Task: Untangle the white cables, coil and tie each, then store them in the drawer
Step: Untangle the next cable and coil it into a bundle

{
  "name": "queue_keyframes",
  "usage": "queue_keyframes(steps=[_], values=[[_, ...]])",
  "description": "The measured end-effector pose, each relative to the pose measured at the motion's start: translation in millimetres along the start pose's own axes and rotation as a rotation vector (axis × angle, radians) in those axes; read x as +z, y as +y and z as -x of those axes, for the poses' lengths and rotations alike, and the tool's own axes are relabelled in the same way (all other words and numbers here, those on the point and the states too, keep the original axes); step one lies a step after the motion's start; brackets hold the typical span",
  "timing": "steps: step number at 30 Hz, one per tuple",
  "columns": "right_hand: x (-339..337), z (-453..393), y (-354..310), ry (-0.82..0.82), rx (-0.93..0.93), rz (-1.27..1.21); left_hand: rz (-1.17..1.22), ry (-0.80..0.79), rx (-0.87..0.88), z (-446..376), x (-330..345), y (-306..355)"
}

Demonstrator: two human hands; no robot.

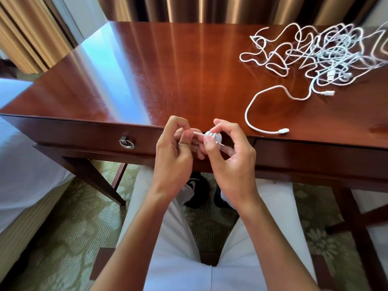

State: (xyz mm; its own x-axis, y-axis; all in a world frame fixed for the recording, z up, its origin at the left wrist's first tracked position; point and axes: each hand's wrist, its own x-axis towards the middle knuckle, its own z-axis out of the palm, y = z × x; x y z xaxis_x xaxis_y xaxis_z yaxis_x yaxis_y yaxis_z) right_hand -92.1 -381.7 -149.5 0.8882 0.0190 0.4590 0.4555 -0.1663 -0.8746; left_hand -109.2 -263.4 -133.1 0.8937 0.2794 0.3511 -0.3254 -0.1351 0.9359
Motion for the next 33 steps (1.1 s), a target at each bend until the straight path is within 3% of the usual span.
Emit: queue_keyframes(steps=[5,10,13,22,26,33], values=[[-5.1,-4.0,-7.0,0.018,0.109,-0.212,0.211,-0.045,-0.033,0.4,-0.3,0.3],[-8.2,-2.2,-10.6,0.073,0.282,-0.468,0.606,0.002,-0.196,3.1,9.8,2.6],[-14.1,0.6,-15.6,0.078,0.316,-0.494,0.667,-0.041,-0.200,3.4,14.3,0.7],[-73.6,-18.3,-33.4,0.046,0.280,-0.340,0.153,-0.235,-0.008,-16.8,35.7,27.4],[-113.7,-28.8,-41.0,0.099,0.385,-0.423,-0.164,-0.458,0.153,-21.5,76.9,37.1],[-195.0,-45.0,-41.3,0.149,0.485,-0.275,-0.187,-0.514,0.203,-37.2,159.1,46.0]])
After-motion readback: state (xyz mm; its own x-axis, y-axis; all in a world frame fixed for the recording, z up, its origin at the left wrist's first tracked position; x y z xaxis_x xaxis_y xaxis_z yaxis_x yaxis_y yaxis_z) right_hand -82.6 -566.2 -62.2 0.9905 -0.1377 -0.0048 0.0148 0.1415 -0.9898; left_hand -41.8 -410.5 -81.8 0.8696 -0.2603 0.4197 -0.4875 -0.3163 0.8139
